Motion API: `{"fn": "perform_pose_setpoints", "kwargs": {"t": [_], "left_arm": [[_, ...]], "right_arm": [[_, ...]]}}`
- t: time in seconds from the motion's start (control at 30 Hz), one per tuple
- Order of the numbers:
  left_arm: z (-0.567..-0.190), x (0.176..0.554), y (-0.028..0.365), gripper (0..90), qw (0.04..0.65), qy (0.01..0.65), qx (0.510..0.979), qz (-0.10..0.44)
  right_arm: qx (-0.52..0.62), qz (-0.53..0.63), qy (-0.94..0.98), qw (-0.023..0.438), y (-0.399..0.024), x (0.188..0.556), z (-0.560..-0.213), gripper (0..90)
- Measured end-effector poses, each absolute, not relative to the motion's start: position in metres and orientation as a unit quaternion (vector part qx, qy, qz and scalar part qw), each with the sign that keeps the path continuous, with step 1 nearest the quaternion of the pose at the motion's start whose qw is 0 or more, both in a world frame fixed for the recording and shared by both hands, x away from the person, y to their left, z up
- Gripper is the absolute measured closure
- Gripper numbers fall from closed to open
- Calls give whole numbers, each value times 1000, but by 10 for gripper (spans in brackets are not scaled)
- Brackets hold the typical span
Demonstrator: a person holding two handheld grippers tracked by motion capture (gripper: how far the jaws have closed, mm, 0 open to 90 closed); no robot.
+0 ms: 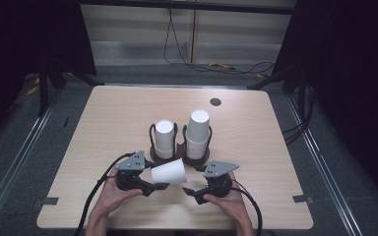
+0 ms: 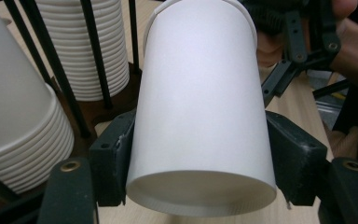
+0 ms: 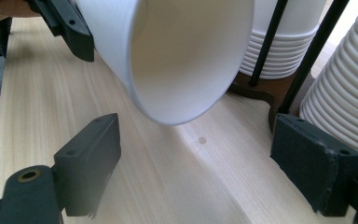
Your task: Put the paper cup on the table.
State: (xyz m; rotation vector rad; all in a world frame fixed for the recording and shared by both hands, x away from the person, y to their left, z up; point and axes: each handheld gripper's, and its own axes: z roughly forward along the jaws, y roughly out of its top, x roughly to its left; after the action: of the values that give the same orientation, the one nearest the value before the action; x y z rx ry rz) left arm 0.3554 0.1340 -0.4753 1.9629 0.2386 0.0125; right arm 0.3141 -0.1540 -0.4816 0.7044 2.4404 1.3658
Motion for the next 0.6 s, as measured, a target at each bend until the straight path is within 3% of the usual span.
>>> {"fn": "perform_pose_setpoints", "kwargs": {"t": [0.6], "left_arm": [[-483, 352, 134, 320, 587, 97, 804, -20]], "right_arm": [[236, 549, 795, 104, -161, 315, -476, 134]]}}
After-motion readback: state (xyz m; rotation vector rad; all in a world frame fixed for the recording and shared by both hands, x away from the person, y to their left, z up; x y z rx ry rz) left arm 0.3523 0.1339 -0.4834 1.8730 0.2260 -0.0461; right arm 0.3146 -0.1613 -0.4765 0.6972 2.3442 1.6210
